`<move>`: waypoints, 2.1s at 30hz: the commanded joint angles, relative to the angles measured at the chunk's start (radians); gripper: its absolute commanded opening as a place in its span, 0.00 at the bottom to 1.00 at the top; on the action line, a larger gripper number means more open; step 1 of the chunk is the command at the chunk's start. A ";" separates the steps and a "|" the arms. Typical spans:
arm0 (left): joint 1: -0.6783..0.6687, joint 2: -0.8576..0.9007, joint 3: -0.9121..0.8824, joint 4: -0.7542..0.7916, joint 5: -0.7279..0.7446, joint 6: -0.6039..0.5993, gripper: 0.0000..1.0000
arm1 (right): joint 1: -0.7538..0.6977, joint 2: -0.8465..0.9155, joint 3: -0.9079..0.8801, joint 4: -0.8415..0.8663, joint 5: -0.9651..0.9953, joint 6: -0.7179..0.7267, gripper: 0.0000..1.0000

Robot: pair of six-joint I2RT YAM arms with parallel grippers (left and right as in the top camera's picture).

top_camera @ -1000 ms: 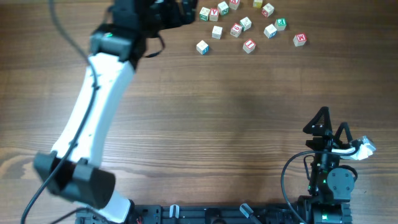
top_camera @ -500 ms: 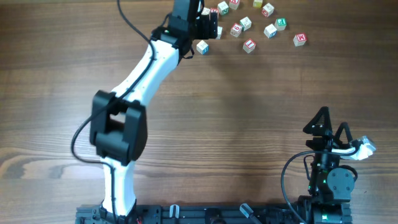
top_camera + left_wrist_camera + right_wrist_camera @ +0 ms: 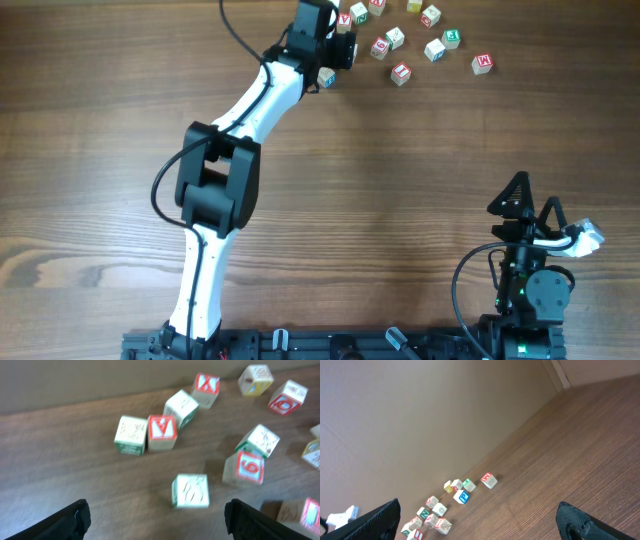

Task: Form a circle
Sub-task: 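Reach the left gripper up to the block cluster, then lower the left gripper and grasp the white Z block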

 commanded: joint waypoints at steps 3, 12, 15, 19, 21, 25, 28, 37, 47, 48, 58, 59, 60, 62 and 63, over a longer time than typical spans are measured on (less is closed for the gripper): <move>-0.036 0.112 0.176 -0.014 0.030 0.064 0.86 | -0.003 -0.008 -0.001 0.005 -0.012 -0.013 1.00; -0.056 0.188 0.178 -0.007 0.029 0.068 0.84 | -0.003 -0.008 -0.001 0.005 -0.012 -0.013 1.00; -0.056 0.208 0.178 0.003 0.019 0.068 0.83 | -0.003 -0.008 -0.001 0.005 -0.012 -0.013 1.00; -0.056 0.234 0.178 0.034 0.015 0.089 0.82 | -0.003 -0.008 -0.001 0.005 -0.012 -0.013 1.00; -0.056 0.241 0.178 0.043 0.015 0.094 0.81 | -0.003 -0.008 -0.001 0.005 -0.012 -0.013 1.00; -0.056 0.252 0.178 0.047 0.015 0.093 0.74 | -0.003 -0.008 -0.001 0.005 -0.012 -0.013 1.00; -0.056 0.251 0.178 0.048 0.014 0.093 0.67 | -0.003 -0.008 -0.001 0.005 -0.012 -0.013 1.00; -0.057 0.247 0.225 0.013 -0.003 0.093 0.53 | -0.003 -0.008 -0.001 0.005 -0.012 -0.013 1.00; -0.062 0.201 0.227 0.013 -0.038 0.094 0.54 | -0.003 -0.008 -0.001 0.005 -0.012 -0.013 1.00; -0.062 0.201 0.227 0.013 -0.038 0.094 0.55 | -0.003 -0.008 -0.001 0.005 -0.012 -0.013 1.00; -0.062 0.203 0.227 0.081 -0.033 0.085 0.47 | -0.003 -0.008 -0.001 0.005 -0.012 -0.013 1.00; -0.062 0.205 0.227 0.081 -0.030 0.086 0.47 | -0.003 -0.008 -0.001 0.005 -0.012 -0.013 1.00; -0.062 0.205 0.227 0.081 -0.030 0.086 0.47 | -0.003 -0.008 -0.001 0.005 -0.012 -0.013 1.00; -0.061 0.205 0.227 0.081 -0.030 0.086 0.48 | -0.003 -0.008 -0.001 0.005 -0.012 -0.013 1.00; -0.059 0.205 0.227 0.081 -0.029 0.086 0.49 | -0.003 -0.008 -0.001 0.005 -0.012 -0.013 1.00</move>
